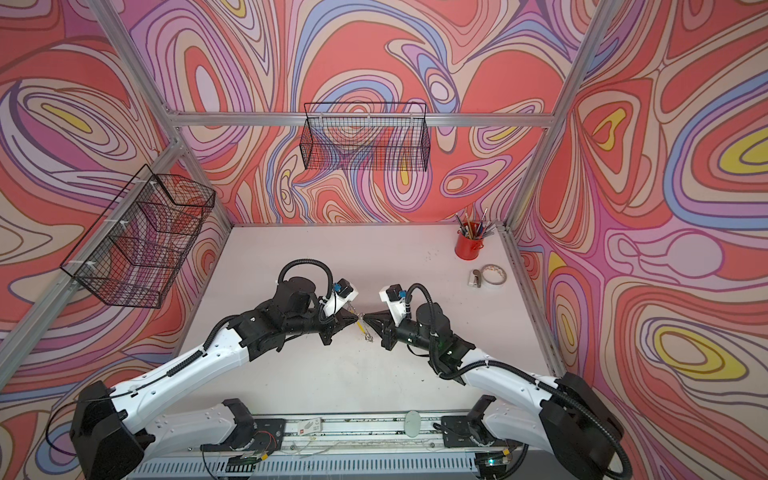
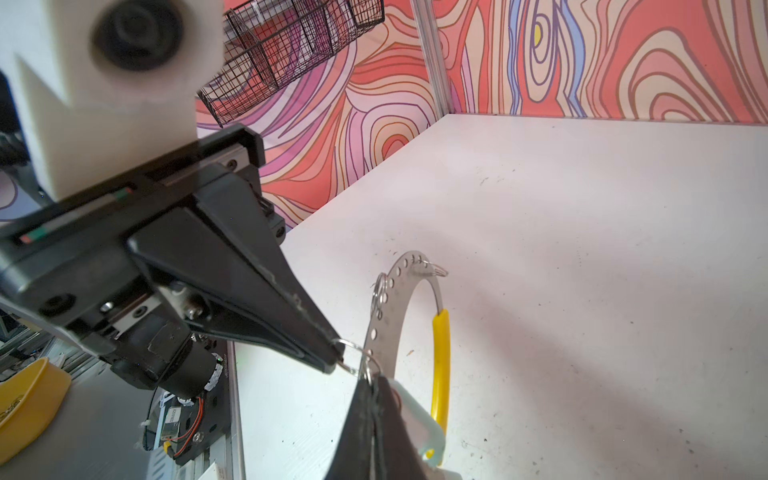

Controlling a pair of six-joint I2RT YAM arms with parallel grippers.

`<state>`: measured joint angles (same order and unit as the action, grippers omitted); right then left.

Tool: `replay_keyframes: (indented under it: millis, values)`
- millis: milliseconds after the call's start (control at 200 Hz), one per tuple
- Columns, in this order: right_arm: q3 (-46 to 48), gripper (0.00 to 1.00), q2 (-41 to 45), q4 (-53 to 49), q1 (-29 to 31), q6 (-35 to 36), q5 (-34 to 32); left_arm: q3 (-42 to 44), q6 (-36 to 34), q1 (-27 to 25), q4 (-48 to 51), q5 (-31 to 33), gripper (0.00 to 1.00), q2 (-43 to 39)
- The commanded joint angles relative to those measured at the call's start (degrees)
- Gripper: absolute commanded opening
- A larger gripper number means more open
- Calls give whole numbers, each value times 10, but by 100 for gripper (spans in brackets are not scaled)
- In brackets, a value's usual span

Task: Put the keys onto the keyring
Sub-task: 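Bring the held key to the split ring held by the left gripper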

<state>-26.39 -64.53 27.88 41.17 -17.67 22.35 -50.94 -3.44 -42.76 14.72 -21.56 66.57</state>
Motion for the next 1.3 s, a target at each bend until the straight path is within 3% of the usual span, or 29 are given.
replay_keyframes:
  millis: [0,476,776,1022,1297]
  values:
    - [-12,0,-1,26,-2,-12,-14,-19,-12,-6,-1,-2,0,5]
    - [3,0,-8,55,-2,-43,-27,-21,-2,-17,-7,16,0,18]
    - [17,0,0,54,-2,-90,-108,3,-1,-21,-30,52,0,1]
    - [11,0,-34,60,-2,-120,-97,23,-3,-28,-60,63,0,-12]
    - [16,0,-22,51,-2,-113,-86,19,33,-31,-62,137,0,-5]
